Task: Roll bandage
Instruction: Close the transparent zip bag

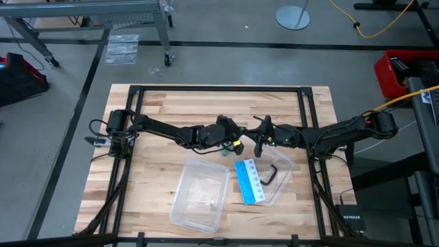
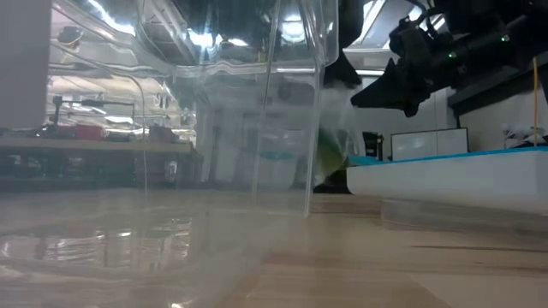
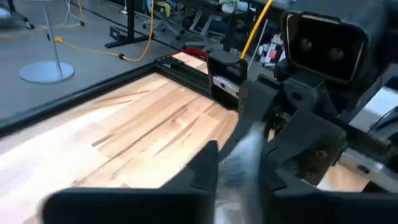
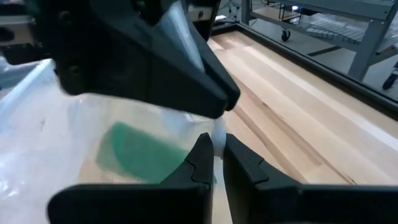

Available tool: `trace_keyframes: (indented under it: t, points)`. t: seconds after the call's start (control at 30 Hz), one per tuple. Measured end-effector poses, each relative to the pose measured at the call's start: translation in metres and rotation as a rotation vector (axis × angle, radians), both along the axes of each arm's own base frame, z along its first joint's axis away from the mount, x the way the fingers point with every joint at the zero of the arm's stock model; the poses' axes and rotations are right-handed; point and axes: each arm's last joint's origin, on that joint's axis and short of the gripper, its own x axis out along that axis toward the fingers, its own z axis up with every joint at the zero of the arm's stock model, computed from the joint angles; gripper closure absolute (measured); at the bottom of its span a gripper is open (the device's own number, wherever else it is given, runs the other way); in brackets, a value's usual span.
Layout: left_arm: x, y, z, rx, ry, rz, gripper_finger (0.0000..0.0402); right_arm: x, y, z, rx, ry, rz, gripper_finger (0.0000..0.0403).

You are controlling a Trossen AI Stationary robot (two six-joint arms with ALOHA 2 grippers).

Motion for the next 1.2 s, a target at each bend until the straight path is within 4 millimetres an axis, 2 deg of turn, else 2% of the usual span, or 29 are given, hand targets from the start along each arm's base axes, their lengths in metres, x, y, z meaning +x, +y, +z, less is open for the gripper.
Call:
trace_keyframes:
  t: [0.1,0.67,1.03,1.2]
  points:
    - [0.0,0.0,-0.001,0.032,0.022,-0.01,0.0394,-0.001,0.0,-0.003,-0.001,0.032,0.0,0.0382]
    - [0.0,-0.001,0.001,0.036,0.007,-0.023,0.04,-0.003,0.0,-0.008,-0.003,0.098,0.001,0.0382]
    - [-0.007,-0.001,0.023,0.043,-0.046,-0.022,0.0401,-0.006,0.0,-0.013,-0.004,0.16,0.001,0.0382]
    - [-0.008,-0.001,0.025,0.044,-0.051,-0.021,0.0401,-0.007,0.0,-0.016,-0.004,0.187,0.0,0.0382]
